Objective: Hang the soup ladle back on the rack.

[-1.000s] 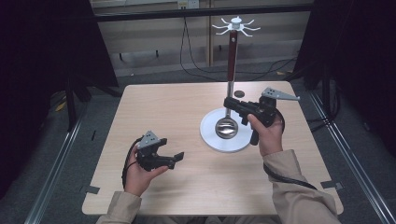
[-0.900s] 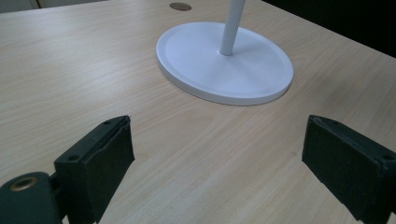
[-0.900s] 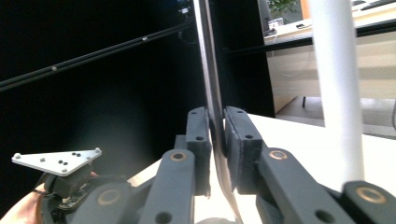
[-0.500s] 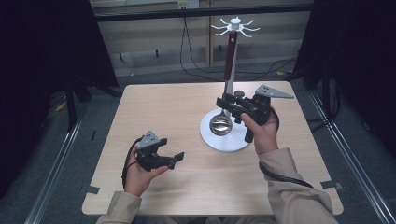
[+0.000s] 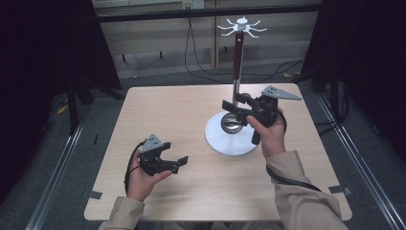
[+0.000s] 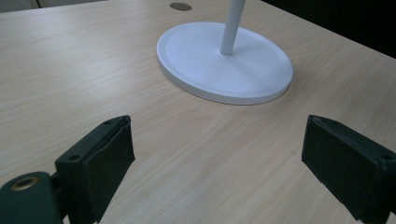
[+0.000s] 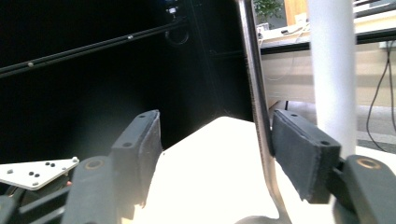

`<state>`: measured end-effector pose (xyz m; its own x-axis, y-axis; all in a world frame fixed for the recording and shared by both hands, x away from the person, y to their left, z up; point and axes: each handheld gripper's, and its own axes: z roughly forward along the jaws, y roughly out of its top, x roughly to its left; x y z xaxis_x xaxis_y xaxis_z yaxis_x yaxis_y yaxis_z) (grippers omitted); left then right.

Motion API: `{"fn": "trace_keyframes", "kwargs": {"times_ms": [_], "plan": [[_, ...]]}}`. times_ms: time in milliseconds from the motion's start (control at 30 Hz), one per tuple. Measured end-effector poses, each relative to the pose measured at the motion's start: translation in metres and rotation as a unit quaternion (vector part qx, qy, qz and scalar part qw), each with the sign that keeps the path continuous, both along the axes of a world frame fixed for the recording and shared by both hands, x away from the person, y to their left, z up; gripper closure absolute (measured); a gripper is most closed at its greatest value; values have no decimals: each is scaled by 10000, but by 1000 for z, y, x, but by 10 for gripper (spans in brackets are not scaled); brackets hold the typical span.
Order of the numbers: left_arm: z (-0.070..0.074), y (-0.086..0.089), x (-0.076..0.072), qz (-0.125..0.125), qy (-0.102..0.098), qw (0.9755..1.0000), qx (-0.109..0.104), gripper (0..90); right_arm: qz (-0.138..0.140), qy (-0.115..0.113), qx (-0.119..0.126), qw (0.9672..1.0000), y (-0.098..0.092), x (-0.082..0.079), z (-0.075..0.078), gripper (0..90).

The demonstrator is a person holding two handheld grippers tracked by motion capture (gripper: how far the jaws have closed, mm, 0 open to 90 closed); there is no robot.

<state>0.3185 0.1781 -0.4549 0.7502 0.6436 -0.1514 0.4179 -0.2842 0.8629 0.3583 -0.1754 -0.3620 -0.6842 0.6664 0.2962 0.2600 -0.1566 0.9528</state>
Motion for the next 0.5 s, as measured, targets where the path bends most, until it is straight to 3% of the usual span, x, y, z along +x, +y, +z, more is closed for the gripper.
{"fn": "trace_keyframes", "kwargs": {"times_ms": [433,500], "plan": [[2,2,0,20,-36,10000,-60,89,-151,45,-142,9998,-9,-5,-1,188],[2,2,0,37,-37,10000,-81,89,-208,35,-313,9993,-11,-8,-2,165]]}}
